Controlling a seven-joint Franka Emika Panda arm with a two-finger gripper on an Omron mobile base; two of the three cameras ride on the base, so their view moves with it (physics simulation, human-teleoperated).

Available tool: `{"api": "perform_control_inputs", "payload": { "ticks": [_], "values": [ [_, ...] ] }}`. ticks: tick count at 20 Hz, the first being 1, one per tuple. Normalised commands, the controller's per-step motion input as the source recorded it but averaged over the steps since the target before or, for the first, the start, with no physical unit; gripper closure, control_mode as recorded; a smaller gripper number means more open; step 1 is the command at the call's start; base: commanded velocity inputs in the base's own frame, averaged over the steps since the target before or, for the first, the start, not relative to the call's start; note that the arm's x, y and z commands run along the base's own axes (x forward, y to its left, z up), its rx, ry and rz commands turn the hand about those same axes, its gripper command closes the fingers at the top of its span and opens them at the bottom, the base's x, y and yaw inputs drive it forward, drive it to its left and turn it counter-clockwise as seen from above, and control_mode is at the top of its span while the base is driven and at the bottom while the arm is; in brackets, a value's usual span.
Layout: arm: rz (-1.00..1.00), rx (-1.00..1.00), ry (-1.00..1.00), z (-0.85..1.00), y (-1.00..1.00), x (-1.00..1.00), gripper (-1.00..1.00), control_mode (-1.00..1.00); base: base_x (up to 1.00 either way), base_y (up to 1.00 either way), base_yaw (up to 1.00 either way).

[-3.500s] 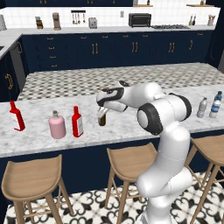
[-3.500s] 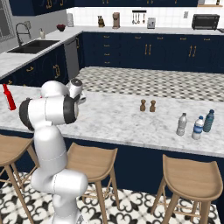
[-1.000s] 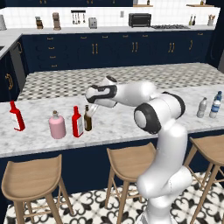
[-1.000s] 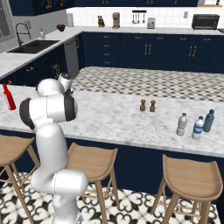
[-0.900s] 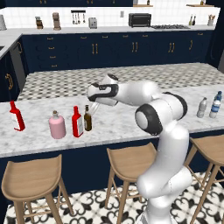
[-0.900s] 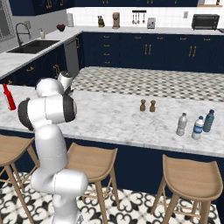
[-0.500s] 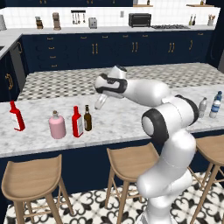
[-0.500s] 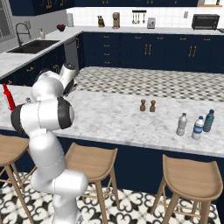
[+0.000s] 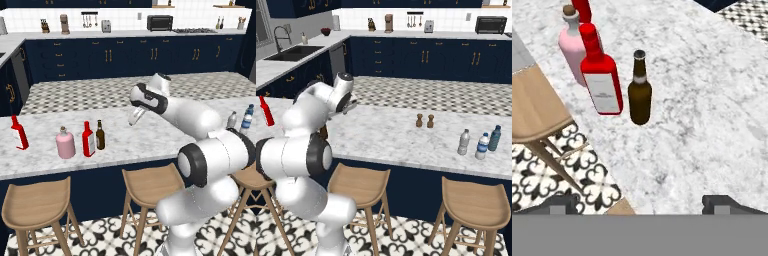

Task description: Move the plastic bottles in the middle to the plastics group, and the glass bottles in the middle to the glass group.

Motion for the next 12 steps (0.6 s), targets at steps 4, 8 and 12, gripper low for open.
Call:
{"api": "perform_control_inputs", "payload": {
  "ticks": [4, 8, 12],
  "values": [
    [-0.52, -0.01, 0.05, -0.02, -0.88, -0.29, -1.0, -1.0, 0.0, 0.0, 0.0],
    [-0.48, 0.04, 0.02, -0.06, -1.0, -0.46, -1.0, -1.0, 0.0, 0.0, 0.0],
    [-0.48, 0.04, 0.07, -0.31, -0.93, -0.36, -1.0, -1.0, 0.0, 0.0, 0.0]
  ]
}}
